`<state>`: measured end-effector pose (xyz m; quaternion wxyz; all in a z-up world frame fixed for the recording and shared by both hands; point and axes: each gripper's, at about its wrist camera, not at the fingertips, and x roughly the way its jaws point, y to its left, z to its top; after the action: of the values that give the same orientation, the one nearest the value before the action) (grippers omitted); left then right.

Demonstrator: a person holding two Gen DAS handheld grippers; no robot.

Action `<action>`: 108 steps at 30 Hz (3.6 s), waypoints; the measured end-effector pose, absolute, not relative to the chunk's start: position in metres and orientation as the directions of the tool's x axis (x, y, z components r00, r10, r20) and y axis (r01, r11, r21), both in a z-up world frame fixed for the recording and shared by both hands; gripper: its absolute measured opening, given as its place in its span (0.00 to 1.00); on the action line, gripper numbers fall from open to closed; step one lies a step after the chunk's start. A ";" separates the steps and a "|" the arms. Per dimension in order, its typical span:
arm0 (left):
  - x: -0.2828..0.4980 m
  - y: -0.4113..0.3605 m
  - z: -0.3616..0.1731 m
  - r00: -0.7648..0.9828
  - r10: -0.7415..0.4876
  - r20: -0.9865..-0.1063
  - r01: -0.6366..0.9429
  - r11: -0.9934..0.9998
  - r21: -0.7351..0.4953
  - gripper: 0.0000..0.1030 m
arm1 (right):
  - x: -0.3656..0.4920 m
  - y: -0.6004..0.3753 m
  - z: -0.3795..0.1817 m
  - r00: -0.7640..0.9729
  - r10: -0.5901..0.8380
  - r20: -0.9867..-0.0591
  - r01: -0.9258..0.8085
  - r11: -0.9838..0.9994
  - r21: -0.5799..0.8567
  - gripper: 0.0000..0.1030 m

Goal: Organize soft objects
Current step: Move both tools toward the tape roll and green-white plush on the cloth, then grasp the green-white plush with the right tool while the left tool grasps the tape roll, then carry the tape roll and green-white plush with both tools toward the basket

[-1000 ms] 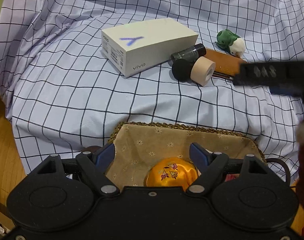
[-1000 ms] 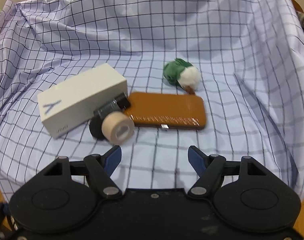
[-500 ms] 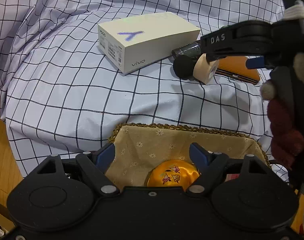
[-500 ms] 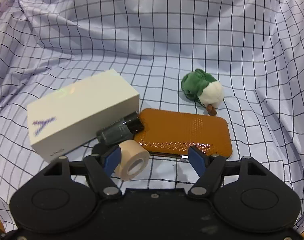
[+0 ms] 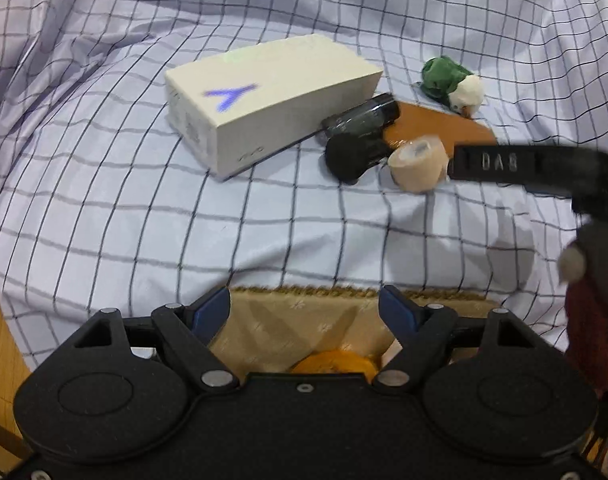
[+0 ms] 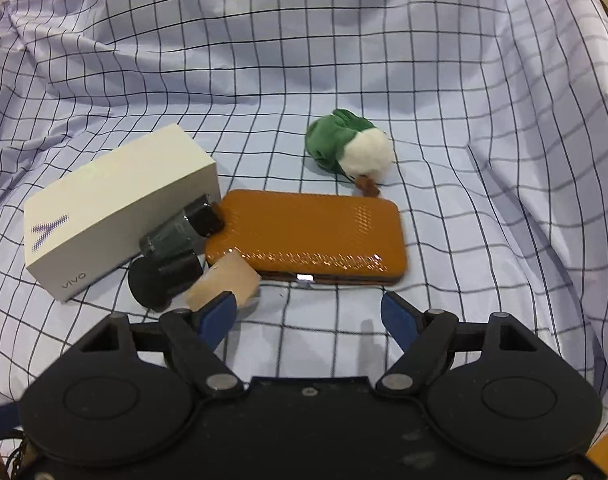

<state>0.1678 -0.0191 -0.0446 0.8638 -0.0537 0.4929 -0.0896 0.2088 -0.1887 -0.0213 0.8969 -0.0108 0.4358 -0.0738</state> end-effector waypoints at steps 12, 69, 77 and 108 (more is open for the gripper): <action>0.209 -0.062 -0.037 0.502 -0.264 -0.824 0.222 0.960 -0.173 0.75 | 0.199 -0.223 -0.014 0.627 -0.133 -0.767 0.180 0.983 -0.023 0.76; 0.270 -0.106 -0.064 0.457 -0.421 -0.783 0.294 0.903 -0.314 0.47 | 0.374 -0.264 -0.044 0.656 -0.108 -0.747 0.040 0.993 -0.109 0.56; 0.260 -0.110 -0.056 0.468 -0.432 -0.771 0.320 0.896 -0.307 0.47 | 0.338 -0.293 -0.025 0.647 -0.251 -0.719 0.229 0.965 -0.131 0.57; 0.108 -0.040 -0.008 0.572 -0.369 -0.733 0.259 0.929 -0.265 0.46 | 0.075 -0.229 0.034 0.696 -0.044 -0.717 0.143 0.987 0.079 0.57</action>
<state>0.1084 -0.0397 -0.0082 0.8843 -0.0644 0.4271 -0.1773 0.0754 -0.2286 0.0336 0.9185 0.0642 0.3869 -0.0508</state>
